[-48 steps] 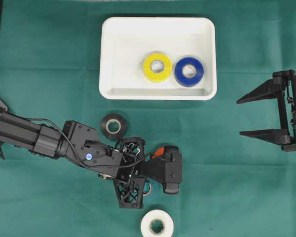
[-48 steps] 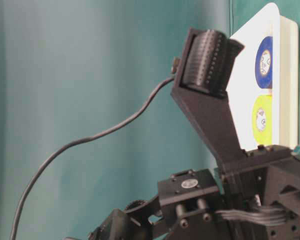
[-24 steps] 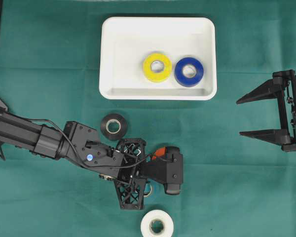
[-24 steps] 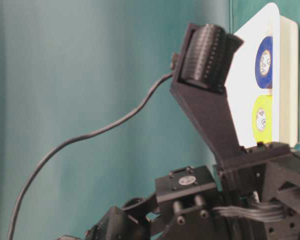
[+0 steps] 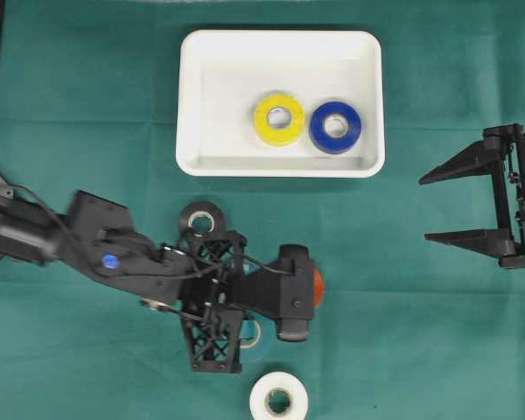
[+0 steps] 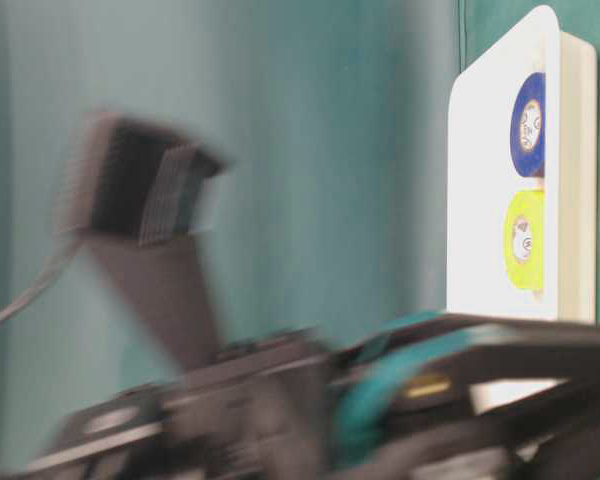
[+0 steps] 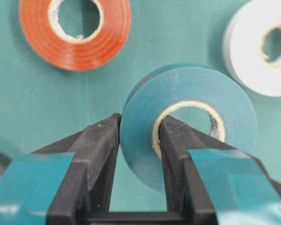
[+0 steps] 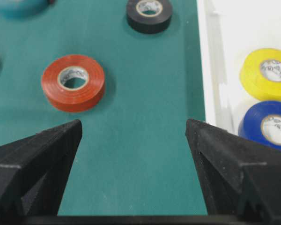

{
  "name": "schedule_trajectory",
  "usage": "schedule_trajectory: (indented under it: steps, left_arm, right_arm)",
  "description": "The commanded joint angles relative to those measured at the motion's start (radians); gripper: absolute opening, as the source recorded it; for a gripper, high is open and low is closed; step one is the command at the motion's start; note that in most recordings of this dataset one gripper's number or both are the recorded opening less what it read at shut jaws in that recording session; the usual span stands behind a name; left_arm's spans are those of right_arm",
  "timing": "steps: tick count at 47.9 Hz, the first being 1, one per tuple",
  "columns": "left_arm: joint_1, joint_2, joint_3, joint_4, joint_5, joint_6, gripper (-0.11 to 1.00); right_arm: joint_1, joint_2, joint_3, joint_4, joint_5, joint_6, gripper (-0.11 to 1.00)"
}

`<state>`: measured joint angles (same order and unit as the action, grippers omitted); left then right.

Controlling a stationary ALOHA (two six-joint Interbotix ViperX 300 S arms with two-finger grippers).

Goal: Pick up the tape from a random location and place it into the white case.
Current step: 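Lift the teal roll with the left gripper and carry it to the tray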

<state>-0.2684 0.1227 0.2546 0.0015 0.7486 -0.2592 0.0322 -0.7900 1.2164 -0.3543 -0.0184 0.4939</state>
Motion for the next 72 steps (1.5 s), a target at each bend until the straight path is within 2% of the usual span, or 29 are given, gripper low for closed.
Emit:
schedule_trajectory:
  steps: [1, 13, 32, 72]
  left_arm:
    - [-0.003, -0.071, -0.029, 0.003, 0.028, 0.002, 0.21]
    - [-0.003, -0.146, -0.067, 0.008, 0.129, 0.002, 0.21]
    - [-0.003, -0.23, -0.141, 0.012, 0.218, 0.025, 0.21]
    - [-0.003, -0.244, -0.16, 0.012, 0.238, 0.034, 0.21]
  right_arm:
    - [-0.002, 0.005, -0.026, -0.002, -0.009, 0.0, 0.86]
    - [-0.002, 0.005, -0.028, -0.002, -0.009, 0.0, 0.86]
    - [-0.002, 0.005, -0.028, -0.002, -0.009, 0.0, 0.86]
    - [-0.002, 0.005, -0.029, 0.0, -0.009, 0.0, 0.86]
